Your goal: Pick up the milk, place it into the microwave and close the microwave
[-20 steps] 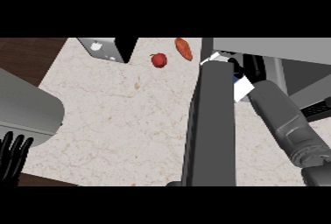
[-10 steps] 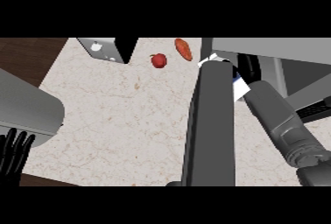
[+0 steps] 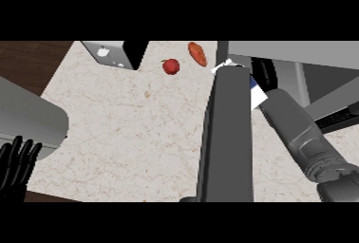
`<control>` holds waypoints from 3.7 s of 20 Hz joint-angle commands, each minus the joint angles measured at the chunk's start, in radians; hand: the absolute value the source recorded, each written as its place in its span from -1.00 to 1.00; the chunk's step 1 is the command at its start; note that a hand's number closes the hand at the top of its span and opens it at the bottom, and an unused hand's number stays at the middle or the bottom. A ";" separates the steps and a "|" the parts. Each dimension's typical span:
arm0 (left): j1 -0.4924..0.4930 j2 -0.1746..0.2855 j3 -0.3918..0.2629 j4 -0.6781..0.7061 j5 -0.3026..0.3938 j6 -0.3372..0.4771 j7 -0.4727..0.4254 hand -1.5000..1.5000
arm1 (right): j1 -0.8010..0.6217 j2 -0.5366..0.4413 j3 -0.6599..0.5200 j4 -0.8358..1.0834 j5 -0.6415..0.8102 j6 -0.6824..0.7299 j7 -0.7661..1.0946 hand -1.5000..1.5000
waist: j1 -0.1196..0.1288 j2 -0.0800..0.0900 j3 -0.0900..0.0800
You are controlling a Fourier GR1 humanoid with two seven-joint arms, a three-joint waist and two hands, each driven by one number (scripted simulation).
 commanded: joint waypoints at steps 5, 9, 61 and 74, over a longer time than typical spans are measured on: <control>-0.004 0.001 0.013 -0.007 0.001 0.002 -0.015 -1.00 | -0.001 0.040 0.004 0.003 0.006 0.006 -0.010 -1.00 | 0.003 -0.002 -0.003; 0.008 -0.003 0.015 0.012 -0.016 0.003 -0.036 -1.00 | 0.016 0.006 -0.013 0.000 -0.010 0.059 -0.025 -1.00 | -0.017 -0.005 -0.003; -0.158 -0.140 -0.412 0.046 -0.390 -0.010 0.111 1.00 | 0.583 -0.205 -0.114 -0.365 -0.274 1.175 -0.205 -1.00 | -0.173 -0.064 -0.007; -0.580 -0.140 -0.682 0.408 -0.485 0.284 0.123 1.00 | 0.610 -0.314 -0.117 -0.521 -0.368 1.223 -0.096 -1.00 | -0.188 -0.059 -0.007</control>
